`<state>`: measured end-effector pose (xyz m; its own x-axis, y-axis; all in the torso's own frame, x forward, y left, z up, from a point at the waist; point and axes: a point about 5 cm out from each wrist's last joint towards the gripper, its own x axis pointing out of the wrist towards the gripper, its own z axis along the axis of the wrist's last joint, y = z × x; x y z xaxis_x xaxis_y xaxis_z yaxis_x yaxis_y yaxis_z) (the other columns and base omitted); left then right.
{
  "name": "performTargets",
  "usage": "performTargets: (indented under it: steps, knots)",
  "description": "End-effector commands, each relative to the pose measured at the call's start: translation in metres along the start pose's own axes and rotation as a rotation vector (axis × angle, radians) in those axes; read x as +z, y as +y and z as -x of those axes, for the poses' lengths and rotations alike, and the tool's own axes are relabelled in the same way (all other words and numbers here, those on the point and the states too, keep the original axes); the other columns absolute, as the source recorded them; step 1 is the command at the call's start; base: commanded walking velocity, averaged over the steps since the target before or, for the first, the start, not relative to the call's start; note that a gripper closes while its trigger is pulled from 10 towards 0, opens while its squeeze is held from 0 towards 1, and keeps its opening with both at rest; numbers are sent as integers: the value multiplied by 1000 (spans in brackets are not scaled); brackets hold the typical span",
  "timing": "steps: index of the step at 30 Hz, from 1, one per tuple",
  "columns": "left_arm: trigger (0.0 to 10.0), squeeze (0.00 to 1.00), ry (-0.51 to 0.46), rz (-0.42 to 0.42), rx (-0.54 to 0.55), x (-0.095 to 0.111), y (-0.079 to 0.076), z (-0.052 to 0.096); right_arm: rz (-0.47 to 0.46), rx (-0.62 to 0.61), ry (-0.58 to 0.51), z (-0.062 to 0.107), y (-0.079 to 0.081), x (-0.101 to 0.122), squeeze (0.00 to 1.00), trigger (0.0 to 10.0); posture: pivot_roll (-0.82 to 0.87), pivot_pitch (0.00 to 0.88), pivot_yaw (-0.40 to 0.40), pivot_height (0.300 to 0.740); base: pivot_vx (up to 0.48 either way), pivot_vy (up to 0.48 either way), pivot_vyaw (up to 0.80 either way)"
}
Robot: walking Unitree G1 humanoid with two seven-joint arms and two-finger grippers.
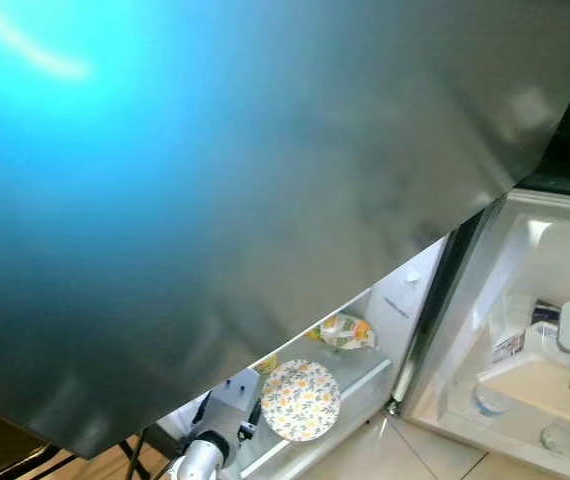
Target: Restocking fridge
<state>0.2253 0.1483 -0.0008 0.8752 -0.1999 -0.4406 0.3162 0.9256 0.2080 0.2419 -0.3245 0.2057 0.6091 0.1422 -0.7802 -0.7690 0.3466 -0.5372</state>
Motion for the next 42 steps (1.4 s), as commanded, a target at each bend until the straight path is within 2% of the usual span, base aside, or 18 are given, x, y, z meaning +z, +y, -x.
performTargets:
  steps: [1,6,7,8,10,12,13,15,16,17,18,21,26,28,29,31,37,42]
  knots:
    - [10000,0,63,-1,51,-16,13,6,65,-473,15,82,-61,12,0,10000,-158,81,12,740,0,0,0]
    - [10000,0,64,-3,45,-16,13,5,4,-356,-116,56,-47,18,0,10000,-163,79,10,740,0,0,0]
    - [10000,0,62,-2,44,-15,12,3,-112,-219,-196,15,-25,12,0,10000,-165,78,2,740,0,0,0]
    - [10000,0,62,-2,44,-15,12,3,-112,-219,-196,15,-25,12,0,10000,-165,78,2,740,0,0,0]
    - [10000,0,59,-2,42,-14,11,2,-242,-70,-271,-26,3,9,0,10000,-165,78,2,740,0,0,0]
    - [10000,0,55,3,46,-13,10,2,-451,35,-344,-66,34,1,0,10000,-152,77,-4,740,0,0,0]
    - [10000,0,55,3,46,-13,10,2,-451,35,-344,-66,34,1,0,10000,-152,77,-4,740,0,0,0]
    - [10000,0,54,2,50,-13,11,3,-621,88,-338,-99,65,-9,0,10000,-142,78,-5,740,0,0,0]
    - [10000,0,54,2,50,-13,11,3,-621,88,-338,-99,65,-9,0,10000,-142,78,-5,740,0,0,0]
    - [10000,0,55,4,54,-14,12,4,-694,98,-318,-116,84,-13,0,10000,-138,78,-4,740,0,0,0]
    - [10000,0,55,4,54,-14,12,4,-694,98,-318,-116,84,-13,0,10000,-138,78,-4,740,0,0,0]
    - [10000,0,62,-2,63,-17,17,8,-887,96,-265,-149,133,-16,0,10000,-125,79,2,740,0,0,0]
    - [10000,0,66,-8,66,-19,19,9,-907,133,-201,-162,167,-14,0,10000,-123,77,5,740,0,0,0]
    - [10000,0,63,-9,66,-18,19,8,-893,135,-156,-169,188,-12,0,10000,-122,76,5,740,0,0,0]
    - [10000,0,63,-9,66,-18,19,8,-893,135,-156,-169,188,-12,0,10000,-122,76,5,740,0,0,0]
    - [10000,0,67,-11,65,-20,17,8,-1021,32,-144,-181,205,-4,0,10000,-125,72,8,740,0,0,0]
    - [10000,0,93,0,66,-26,15,8,-1127,-81,-146,-192,219,12,0,10000,-122,72,9,740,0,0,0]
    - [10000,0,154,48,75,-38,14,9,-1064,-132,-92,-198,231,22,0,10000,-118,74,14,740,0,0,0]
